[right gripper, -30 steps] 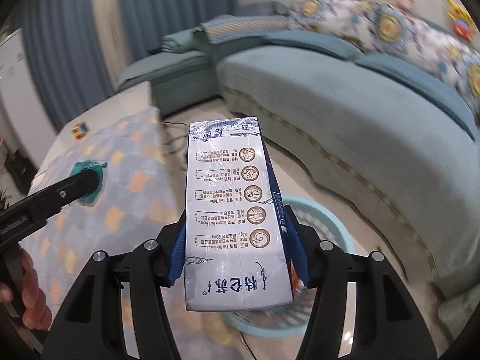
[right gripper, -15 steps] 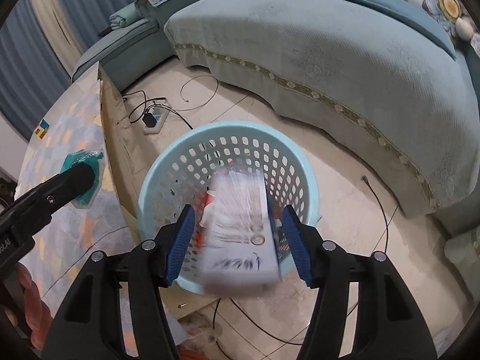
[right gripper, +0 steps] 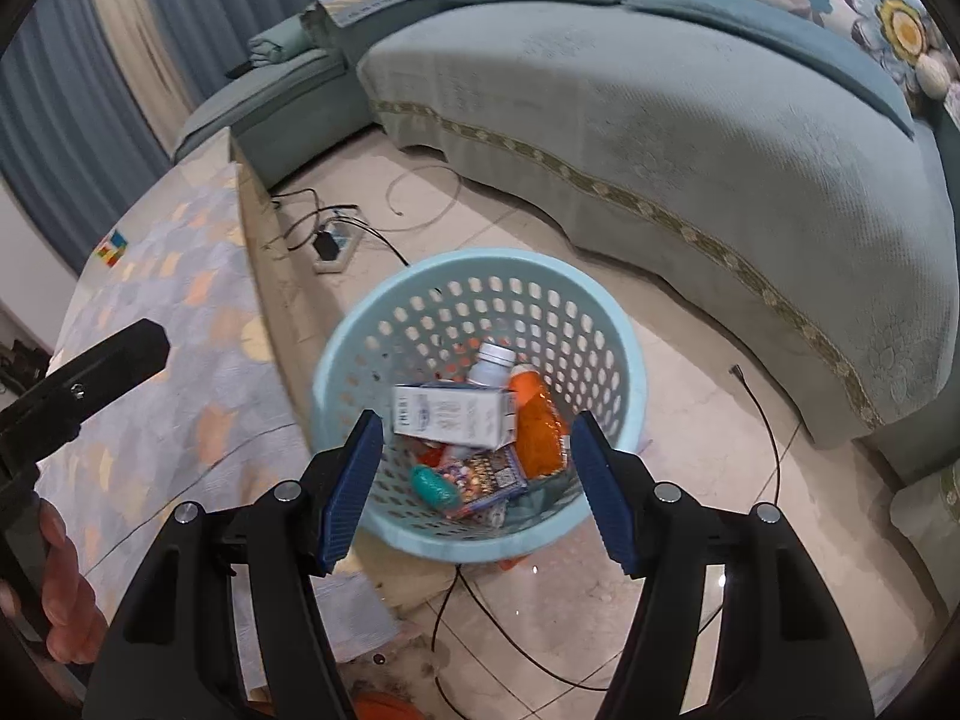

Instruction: Collect trash

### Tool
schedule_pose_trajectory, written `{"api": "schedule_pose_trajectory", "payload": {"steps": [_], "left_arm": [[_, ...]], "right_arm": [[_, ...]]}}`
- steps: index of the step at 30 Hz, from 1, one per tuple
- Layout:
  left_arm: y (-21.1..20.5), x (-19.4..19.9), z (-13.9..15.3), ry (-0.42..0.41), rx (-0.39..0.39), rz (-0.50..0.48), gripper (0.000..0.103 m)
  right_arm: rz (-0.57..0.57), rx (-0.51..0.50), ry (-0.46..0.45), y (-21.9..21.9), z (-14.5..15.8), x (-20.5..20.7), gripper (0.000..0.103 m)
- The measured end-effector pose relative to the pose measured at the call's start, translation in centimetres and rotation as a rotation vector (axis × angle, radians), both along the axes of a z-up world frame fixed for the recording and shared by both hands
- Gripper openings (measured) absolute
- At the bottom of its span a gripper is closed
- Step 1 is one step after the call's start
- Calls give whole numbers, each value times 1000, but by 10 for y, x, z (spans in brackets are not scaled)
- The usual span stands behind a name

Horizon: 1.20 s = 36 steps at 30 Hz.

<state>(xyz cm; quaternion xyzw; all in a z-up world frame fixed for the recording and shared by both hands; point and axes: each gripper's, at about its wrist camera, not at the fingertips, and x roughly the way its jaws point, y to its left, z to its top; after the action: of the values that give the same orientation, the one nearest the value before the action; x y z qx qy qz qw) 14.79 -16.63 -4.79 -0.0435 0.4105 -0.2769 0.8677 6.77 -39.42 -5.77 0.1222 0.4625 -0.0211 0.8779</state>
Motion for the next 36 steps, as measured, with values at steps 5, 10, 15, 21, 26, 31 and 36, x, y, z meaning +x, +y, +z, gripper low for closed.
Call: {"api": "schedule_pose_trajectory", "payload": {"steps": [5, 10, 15, 21, 26, 31, 36], "left_arm": [[41, -32, 22, -59, -12, 65, 80], [73, -60, 35, -117, -12, 143, 80], [98, -91, 43, -206, 30, 233, 80], [121, -120, 46, -291, 42, 335, 80], [130, -133, 43, -333, 50, 399, 80], [136, -142, 30, -353, 78, 440, 82], [139, -156, 36, -417, 117, 457, 88]], "right_arm": [[27, -33, -76, 30, 26, -18, 61], [23, -59, -143, 57, 49, -37, 61], [-6, -99, -217, 79, 69, -58, 61], [-41, -185, -313, 108, 86, -85, 61], [-32, -221, -349, 129, 89, -97, 61], [-43, -254, -388, 146, 82, -106, 61], [-56, -314, -491, 160, 74, -125, 61]]}}
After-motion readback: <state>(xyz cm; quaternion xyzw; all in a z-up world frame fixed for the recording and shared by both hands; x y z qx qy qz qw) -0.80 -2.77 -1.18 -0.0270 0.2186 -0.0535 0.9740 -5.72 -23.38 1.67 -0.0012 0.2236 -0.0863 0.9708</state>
